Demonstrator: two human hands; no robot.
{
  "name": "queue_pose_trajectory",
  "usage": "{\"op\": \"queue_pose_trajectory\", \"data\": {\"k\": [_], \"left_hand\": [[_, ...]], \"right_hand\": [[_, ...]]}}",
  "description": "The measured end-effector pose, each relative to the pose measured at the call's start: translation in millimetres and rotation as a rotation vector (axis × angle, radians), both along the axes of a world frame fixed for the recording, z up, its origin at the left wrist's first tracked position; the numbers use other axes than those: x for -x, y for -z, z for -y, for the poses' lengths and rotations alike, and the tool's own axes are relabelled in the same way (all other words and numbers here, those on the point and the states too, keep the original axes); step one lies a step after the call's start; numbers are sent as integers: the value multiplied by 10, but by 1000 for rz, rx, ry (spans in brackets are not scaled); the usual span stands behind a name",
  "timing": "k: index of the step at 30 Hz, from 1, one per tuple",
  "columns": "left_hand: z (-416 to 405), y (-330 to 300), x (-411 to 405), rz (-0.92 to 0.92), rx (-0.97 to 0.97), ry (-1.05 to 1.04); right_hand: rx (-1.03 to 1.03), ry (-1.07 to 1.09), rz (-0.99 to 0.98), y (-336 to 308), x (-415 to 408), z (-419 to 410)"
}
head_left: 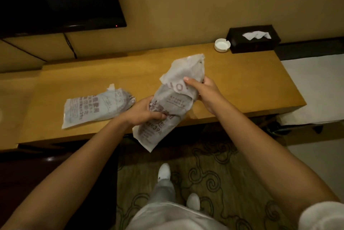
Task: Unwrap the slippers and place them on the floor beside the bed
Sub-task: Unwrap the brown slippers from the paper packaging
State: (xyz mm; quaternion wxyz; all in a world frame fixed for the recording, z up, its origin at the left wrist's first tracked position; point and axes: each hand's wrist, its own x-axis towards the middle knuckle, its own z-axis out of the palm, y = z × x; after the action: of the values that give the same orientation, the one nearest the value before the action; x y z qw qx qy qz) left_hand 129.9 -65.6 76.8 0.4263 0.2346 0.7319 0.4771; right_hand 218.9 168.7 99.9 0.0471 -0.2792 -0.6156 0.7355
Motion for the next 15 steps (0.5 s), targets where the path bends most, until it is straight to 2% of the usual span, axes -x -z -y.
{"op": "queue_pose_trajectory", "data": {"k": [4, 7, 9, 10, 13, 15], "left_hand": [[-38, -344, -553, 140, -178, -10], [-99, -558, -872, 280, -323, -150], [-140, -619, -1034, 261, -372, -211], [-150, -623, -1109, 226, -388, -249], [-128, -642, -1280, -5, -389, -322], [-88, -651, -1346, -187, -359, -329]], "right_hand": [[-53, 63, -150, -379, -328, 129], [-52, -21, -213, -544, -589, 271], [-118, -80, -219, -619, -721, 402], [-221, -76, -214, -668, -765, 443], [-761, 3, -251, -844, -845, 473], [-1018, -111, -271, -968, -867, 612]]}}
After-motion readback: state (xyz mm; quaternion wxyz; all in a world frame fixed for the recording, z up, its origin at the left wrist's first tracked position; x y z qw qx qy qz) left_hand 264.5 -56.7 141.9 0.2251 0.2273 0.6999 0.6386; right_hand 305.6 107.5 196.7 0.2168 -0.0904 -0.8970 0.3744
